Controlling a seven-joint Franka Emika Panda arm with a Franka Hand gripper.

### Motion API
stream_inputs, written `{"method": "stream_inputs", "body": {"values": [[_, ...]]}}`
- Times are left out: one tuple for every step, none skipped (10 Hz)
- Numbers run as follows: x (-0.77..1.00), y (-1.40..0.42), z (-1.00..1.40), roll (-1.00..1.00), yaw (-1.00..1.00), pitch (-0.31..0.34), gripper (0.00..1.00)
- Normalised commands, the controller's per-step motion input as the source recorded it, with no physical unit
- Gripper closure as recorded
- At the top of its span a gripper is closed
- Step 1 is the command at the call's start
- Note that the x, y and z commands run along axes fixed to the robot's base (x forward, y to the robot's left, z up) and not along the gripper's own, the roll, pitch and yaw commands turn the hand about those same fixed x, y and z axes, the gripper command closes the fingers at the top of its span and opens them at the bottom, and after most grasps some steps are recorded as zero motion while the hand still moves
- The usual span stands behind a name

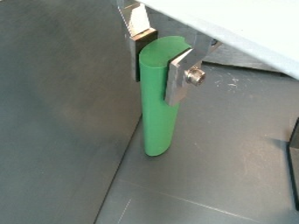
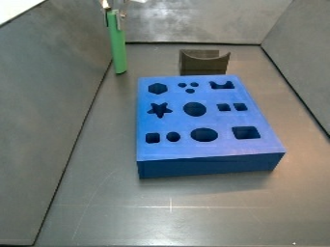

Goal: Pick up the oval object. Move up. Move to above the board. Insert the oval object.
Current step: Pick up the oval object, then move up, then move to above the board.

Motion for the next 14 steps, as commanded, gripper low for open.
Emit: {"method": "stream_inputs", "body": {"values": [[0.0,0.0,0.0,0.0,0.0,0.0,1.0],[0.0,0.0,0.83,0.0,0.0,0.0,1.0],[0.02,0.01,0.85,0.0,0.04,-0.011,1.0],[-0.01,0.01,0.74,0.0,0.04,0.021,1.0],[-0.01,0.01,0.67,0.01,0.03,0.034,1.0],[0.0,0.01,0.44,0.03,0.02,0.058,1.0],[0.01,0.02,0.35,0.03,0.02,0.067,1.0],[-0.23,-0.09,1.0,-0.36,0.33,-0.22,1.0],[-0.24,-0.09,1.0,-0.35,0.31,-0.221,1.0],[-0.24,-0.08,1.0,-0.31,0.23,-0.198,1.0],[-0.22,-0.06,1.0,-0.24,0.14,-0.12,1.0],[-0.19,-0.06,1.0,-0.18,0.1,-0.053,1.0],[-0.16,-0.05,1.0,-0.14,0.07,-0.003,1.0],[-0.1,-0.03,0.82,-0.11,0.05,0.024,1.0]]}}
